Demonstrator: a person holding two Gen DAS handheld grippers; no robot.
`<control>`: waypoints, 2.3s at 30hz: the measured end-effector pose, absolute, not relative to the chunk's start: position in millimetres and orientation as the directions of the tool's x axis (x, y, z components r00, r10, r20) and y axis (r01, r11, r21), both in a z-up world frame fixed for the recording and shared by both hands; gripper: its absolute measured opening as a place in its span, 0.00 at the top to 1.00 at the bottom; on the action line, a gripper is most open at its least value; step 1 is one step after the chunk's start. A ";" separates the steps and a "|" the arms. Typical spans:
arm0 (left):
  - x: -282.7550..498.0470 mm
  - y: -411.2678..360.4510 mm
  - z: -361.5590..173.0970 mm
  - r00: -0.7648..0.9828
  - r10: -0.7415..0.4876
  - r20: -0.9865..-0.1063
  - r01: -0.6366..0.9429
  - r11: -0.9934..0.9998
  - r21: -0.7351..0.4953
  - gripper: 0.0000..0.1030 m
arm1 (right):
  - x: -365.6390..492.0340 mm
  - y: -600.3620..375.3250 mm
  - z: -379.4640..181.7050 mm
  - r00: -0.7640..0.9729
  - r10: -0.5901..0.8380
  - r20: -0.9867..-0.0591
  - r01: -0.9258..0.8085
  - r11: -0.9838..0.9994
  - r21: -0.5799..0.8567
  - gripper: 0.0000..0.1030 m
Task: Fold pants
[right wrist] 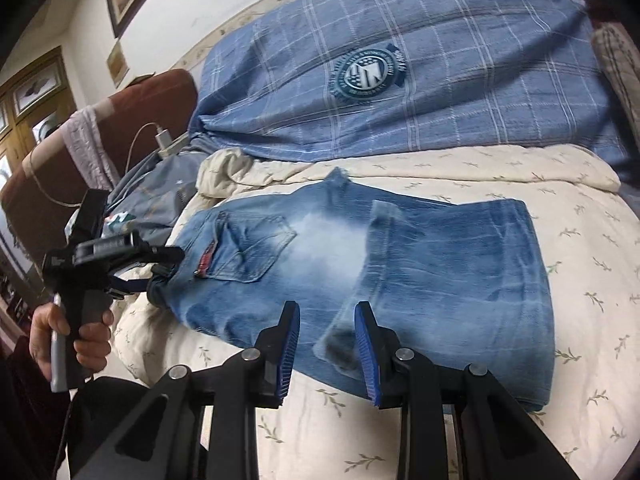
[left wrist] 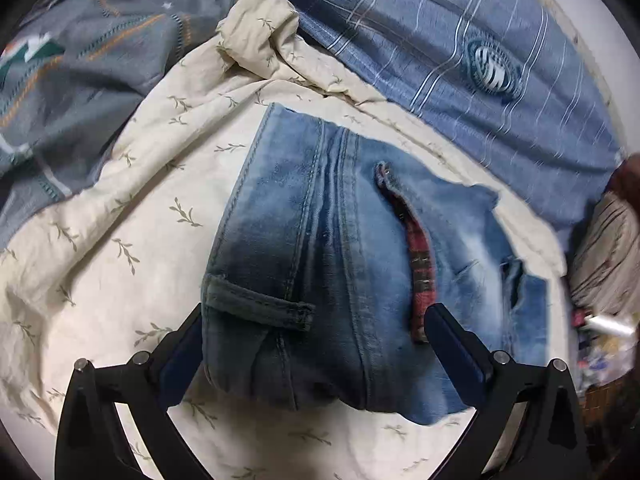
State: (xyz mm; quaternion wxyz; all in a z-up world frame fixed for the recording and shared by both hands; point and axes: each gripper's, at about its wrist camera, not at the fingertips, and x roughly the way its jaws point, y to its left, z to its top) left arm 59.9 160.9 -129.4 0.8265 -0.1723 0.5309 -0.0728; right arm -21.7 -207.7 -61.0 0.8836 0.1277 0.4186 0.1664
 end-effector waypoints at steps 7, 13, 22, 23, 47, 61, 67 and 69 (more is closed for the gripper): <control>68.1 162.5 -143.5 0.407 -0.307 -0.860 -0.102 0.921 -0.377 0.01 | -20.1 -222.0 -60.7 0.602 0.396 -0.693 -0.141 0.908 0.396 0.69; 66.3 159.0 -139.2 0.449 -0.259 -0.855 -0.096 0.937 -0.335 0.20 | -16.3 -226.7 -66.2 0.590 0.380 -0.713 -0.097 0.910 0.404 0.69; 60.5 162.1 -123.1 0.537 -0.249 -0.806 -0.095 0.932 -0.351 0.57 | -9.2 -236.3 -78.4 0.571 0.364 -0.736 -0.027 0.904 0.427 0.69; 58.4 160.1 -118.2 0.552 -0.248 -0.796 -0.081 0.934 -0.348 0.61 | -8.5 -237.9 -80.1 0.568 0.363 -0.739 -0.018 0.903 0.429 0.69; 48.1 142.9 -70.9 0.623 -0.313 -0.716 0.046 0.929 -0.366 0.78 | -14.3 -209.5 -64.3 0.560 0.471 -0.682 -0.166 0.870 0.464 0.66; 50.4 105.9 -43.8 0.578 -0.324 -0.749 0.168 0.945 -0.279 0.78 | -43.2 -53.5 -35.1 0.659 0.515 -0.548 -0.563 0.821 0.096 0.25; 52.2 97.2 -35.8 0.552 -0.356 -0.754 0.231 0.934 -0.273 0.78 | -27.8 -38.5 -40.4 0.699 0.488 -0.523 -0.532 0.843 0.076 0.25; 53.0 94.4 -33.4 0.542 -0.370 -0.755 0.245 0.929 -0.279 0.78 | -18.9 -39.4 -44.4 0.699 0.488 -0.523 -0.511 0.852 0.111 0.27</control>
